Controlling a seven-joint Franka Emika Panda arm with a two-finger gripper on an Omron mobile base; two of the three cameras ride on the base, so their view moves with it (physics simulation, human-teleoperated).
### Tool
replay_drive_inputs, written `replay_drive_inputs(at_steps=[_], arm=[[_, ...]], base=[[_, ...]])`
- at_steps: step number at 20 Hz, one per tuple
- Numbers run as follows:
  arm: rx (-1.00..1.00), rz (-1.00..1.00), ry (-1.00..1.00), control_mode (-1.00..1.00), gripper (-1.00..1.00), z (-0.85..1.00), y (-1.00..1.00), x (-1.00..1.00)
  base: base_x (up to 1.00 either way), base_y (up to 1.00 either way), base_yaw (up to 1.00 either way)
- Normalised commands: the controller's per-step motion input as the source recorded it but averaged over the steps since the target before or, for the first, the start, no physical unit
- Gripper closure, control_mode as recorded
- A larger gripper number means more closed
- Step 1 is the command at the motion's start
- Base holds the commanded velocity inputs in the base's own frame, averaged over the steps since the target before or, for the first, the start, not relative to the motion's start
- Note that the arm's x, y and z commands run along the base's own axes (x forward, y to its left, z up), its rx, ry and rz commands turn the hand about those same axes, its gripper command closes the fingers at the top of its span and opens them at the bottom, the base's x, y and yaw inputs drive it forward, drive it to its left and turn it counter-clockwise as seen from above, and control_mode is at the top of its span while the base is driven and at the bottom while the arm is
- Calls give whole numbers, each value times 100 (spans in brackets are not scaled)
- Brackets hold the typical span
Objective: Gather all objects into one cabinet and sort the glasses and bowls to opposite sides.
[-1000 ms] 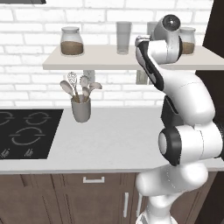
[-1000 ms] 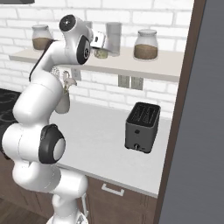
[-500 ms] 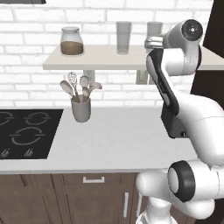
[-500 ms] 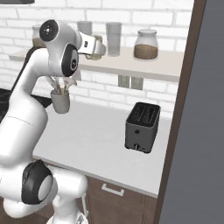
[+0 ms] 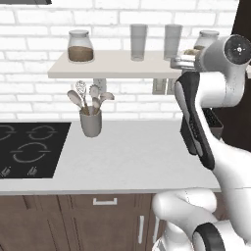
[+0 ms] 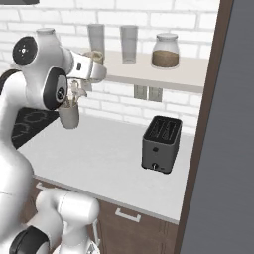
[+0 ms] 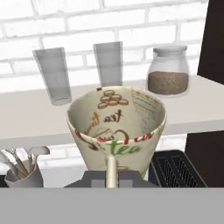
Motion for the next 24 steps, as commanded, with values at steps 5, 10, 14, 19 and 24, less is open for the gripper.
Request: replay_drive_inputs(at_steps=[5,10,14,19,24], arm=[[3,0,6,-100,100,0,12,-100],[0,0,7,-100,100,-25,11,-100],[0,0,15,-100,100,-73,14,-88],[3,0,2,-100,100,-15,0,-22],[-1,0,0,100,100,-6,4,0]], base=[[0,0,0],[0,0,0],[0,0,0],[0,0,0],[-1,40,0]])
